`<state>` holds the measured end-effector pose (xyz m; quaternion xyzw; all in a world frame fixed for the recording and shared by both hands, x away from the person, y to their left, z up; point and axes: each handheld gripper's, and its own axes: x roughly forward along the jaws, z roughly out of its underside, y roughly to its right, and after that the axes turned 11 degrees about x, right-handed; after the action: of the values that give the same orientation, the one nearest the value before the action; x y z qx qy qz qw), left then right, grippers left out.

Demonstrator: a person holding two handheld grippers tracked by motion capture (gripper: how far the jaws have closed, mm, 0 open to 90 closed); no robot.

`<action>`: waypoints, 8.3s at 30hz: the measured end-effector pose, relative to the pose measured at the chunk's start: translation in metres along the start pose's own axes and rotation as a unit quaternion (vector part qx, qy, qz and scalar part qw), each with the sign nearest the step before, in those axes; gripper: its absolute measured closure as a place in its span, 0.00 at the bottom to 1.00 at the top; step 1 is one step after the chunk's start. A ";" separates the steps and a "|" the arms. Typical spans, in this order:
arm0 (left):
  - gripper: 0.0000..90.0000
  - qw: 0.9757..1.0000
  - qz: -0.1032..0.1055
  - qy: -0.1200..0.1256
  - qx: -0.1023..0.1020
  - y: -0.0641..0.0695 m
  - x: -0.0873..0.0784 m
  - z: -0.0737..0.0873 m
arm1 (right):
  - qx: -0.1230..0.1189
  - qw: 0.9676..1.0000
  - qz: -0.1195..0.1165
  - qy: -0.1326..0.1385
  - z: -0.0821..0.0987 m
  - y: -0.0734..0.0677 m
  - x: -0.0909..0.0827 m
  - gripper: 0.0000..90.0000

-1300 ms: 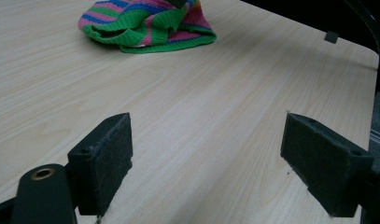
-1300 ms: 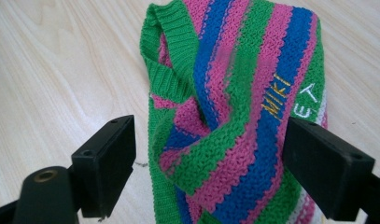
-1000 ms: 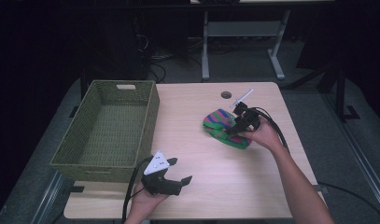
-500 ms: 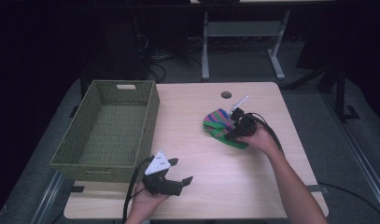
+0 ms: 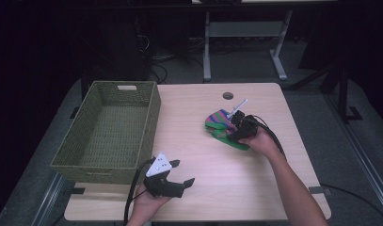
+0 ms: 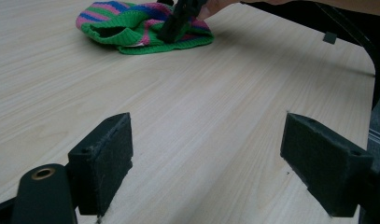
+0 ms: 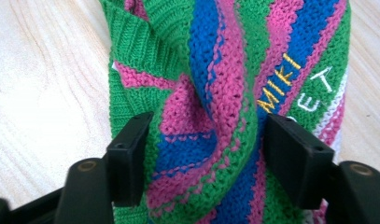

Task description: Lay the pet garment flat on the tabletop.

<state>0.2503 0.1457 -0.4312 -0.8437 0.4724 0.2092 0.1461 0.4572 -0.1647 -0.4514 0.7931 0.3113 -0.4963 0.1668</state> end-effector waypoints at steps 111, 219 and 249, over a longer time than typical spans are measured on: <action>0.18 1.000 -0.006 0.000 -0.013 -0.006 -0.004 0.003 | -0.033 0.984 -0.127 0.118 0.036 -0.027 -0.138 0.84; 0.18 1.000 0.001 0.018 -0.019 -0.006 -0.007 0.002 | -0.085 0.971 -0.216 0.051 0.097 -0.111 -0.055 0.43; 0.18 1.000 0.009 0.009 -0.011 -0.002 -0.003 0.000 | -0.153 0.960 -0.224 0.071 0.098 -0.136 -0.083 0.72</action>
<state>0.2507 0.1494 -0.4299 -0.8426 0.4792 0.2078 0.1307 0.2752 -0.1462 -0.4157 0.7010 0.5644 -0.4100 0.1483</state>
